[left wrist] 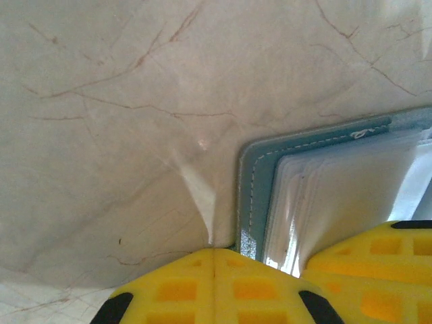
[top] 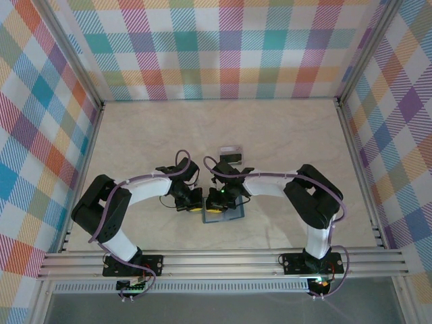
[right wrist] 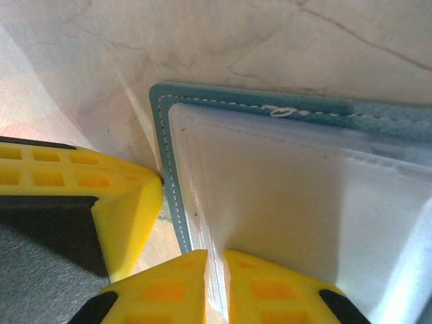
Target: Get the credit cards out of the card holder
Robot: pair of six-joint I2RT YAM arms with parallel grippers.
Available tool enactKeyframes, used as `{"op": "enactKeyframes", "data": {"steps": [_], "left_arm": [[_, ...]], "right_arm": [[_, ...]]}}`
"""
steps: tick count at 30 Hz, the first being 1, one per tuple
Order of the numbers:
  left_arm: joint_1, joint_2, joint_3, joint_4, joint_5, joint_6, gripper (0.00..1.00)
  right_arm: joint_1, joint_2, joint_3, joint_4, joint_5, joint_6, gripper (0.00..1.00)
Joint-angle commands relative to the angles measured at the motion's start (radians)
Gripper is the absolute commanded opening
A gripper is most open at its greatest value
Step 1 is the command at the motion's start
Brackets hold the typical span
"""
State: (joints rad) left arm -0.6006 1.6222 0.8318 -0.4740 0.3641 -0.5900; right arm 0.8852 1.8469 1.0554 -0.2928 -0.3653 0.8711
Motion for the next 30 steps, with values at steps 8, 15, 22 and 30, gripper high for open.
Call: {"op": "enactKeyframes", "data": {"steps": [8, 15, 22, 30], "left_arm": [[-0.008, 0.006, -0.037, -0.040, -0.027, -0.014, 0.04], [-0.009, 0.006, -0.025, -0.040, -0.025, -0.014, 0.04], [-0.008, 0.021, -0.024, -0.032, -0.018, -0.013, 0.04], [-0.008, 0.019, -0.026, -0.030, -0.016, -0.009, 0.04]], "right_arm": [[0.009, -0.044, 0.024, -0.239, 0.155, -0.089, 0.35], [0.029, -0.033, 0.110, -0.389, 0.256, -0.134, 0.41], [0.032, -0.015, 0.161, -0.469, 0.312, -0.156, 0.48], [0.033, 0.014, 0.188, -0.469, 0.289, -0.180, 0.51]]}}
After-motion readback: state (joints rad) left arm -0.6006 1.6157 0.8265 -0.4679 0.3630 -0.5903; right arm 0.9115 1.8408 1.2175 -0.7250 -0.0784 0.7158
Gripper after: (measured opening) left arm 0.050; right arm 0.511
